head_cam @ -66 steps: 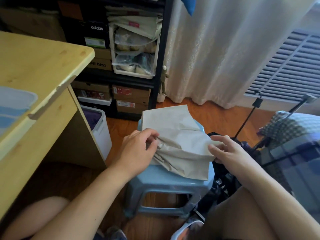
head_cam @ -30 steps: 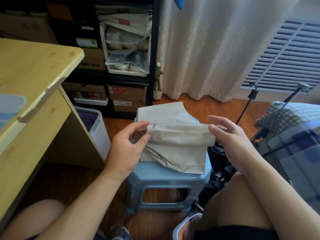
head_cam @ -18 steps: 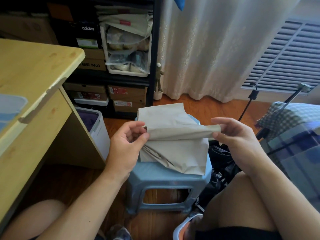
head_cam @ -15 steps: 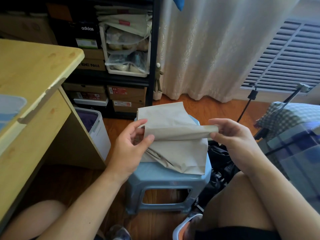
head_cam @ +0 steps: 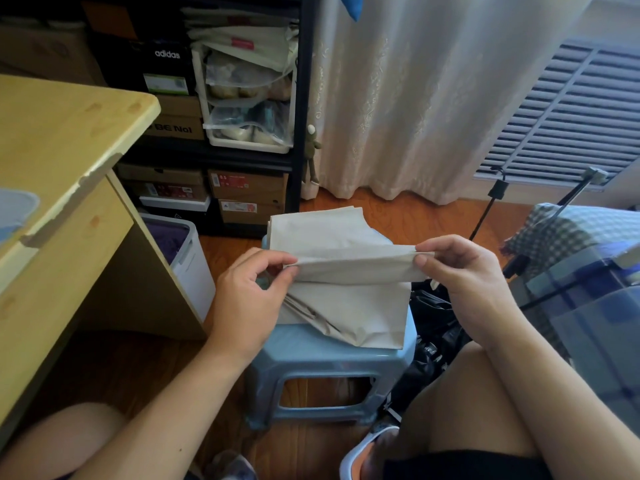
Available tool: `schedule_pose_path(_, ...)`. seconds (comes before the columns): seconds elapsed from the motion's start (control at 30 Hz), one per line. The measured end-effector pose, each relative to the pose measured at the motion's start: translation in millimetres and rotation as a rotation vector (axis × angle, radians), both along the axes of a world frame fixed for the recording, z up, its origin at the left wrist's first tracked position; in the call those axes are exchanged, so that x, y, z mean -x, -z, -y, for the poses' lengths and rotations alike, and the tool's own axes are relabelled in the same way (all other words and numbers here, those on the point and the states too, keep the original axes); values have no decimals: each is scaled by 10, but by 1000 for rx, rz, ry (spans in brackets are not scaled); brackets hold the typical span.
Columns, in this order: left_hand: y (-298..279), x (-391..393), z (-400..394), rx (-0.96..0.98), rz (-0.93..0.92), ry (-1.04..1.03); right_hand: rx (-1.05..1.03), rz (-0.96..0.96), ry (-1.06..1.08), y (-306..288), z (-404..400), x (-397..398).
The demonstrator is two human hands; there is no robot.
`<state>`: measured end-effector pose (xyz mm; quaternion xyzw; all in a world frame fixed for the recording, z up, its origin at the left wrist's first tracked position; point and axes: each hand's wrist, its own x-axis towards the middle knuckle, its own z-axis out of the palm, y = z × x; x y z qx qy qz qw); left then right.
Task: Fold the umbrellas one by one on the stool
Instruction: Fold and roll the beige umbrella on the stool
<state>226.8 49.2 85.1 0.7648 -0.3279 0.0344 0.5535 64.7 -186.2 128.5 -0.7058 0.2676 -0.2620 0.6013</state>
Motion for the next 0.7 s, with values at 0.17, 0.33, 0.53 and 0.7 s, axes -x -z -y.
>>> schedule_pose_path(0.17, -58, -234, 104, 25, -137, 8, 145, -81, -68, -196, 177, -307)
schedule_pose_path(0.33, -96, -465, 271, 113, -319, 4, -88, -117, -284, -270, 461, -692)
schedule_pose_path(0.53, -12, -769, 471, 164, -471, -70, -34, -426, -406, 180, 674, -691)
schedule_pose_path(0.7, -9, -825, 546, 177, -498, -43, -131, -317, -278, 277, 708, -887)
